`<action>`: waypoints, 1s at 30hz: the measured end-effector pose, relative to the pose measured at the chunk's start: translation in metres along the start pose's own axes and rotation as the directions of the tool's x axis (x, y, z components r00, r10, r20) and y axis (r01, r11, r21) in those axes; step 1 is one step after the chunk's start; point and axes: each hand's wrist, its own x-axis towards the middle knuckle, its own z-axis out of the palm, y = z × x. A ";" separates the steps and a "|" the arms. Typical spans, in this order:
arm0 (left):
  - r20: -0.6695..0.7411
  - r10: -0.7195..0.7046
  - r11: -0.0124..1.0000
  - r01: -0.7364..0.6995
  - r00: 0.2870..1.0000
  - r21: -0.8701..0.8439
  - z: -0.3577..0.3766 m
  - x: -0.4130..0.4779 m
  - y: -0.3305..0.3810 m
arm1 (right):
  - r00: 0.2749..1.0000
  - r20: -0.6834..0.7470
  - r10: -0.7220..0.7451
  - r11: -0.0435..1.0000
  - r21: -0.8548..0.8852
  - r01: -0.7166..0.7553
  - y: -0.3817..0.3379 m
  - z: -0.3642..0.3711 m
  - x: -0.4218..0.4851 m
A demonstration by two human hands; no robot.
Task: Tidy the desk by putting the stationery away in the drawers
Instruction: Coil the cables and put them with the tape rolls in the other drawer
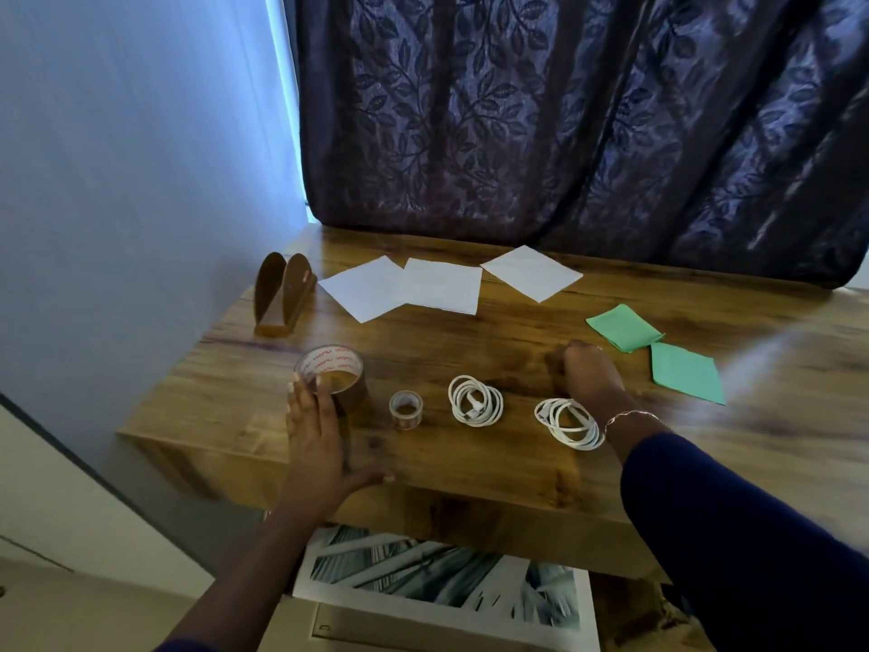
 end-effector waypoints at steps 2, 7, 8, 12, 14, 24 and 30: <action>0.008 0.004 1.000 -0.004 1.000 0.014 0.000 0.000 -0.001 | 1.000 -0.005 0.008 1.000 0.015 -0.008 0.002 0.001 0.000; 0.030 0.066 0.992 -0.069 0.997 0.102 0.003 0.001 -0.006 | 0.998 0.056 -0.015 0.995 0.095 0.010 0.001 -0.011 -0.001; 0.035 0.091 0.987 -0.094 0.995 0.126 0.004 0.000 -0.008 | 0.998 0.057 -0.018 0.992 0.125 0.010 0.000 -0.015 -0.003; 0.040 0.202 0.958 -0.206 0.979 0.201 0.006 -0.002 -0.014 | 0.990 -0.025 -0.142 0.974 0.174 0.144 -0.024 -0.028 -0.032; 0.041 0.269 0.930 -0.271 0.962 0.248 0.007 -0.002 -0.015 | 0.976 -0.029 -0.216 0.950 0.225 0.217 -0.040 -0.029 -0.060; 0.029 0.306 0.903 -0.300 0.952 0.307 0.009 -0.003 -0.020 | 0.966 0.067 -0.250 0.919 0.332 0.215 -0.062 -0.005 -0.108; -0.008 0.312 0.915 -0.298 0.950 0.272 0.011 -0.003 -0.022 | 0.981 -0.042 -0.187 0.878 0.440 0.186 -0.068 -0.006 -0.119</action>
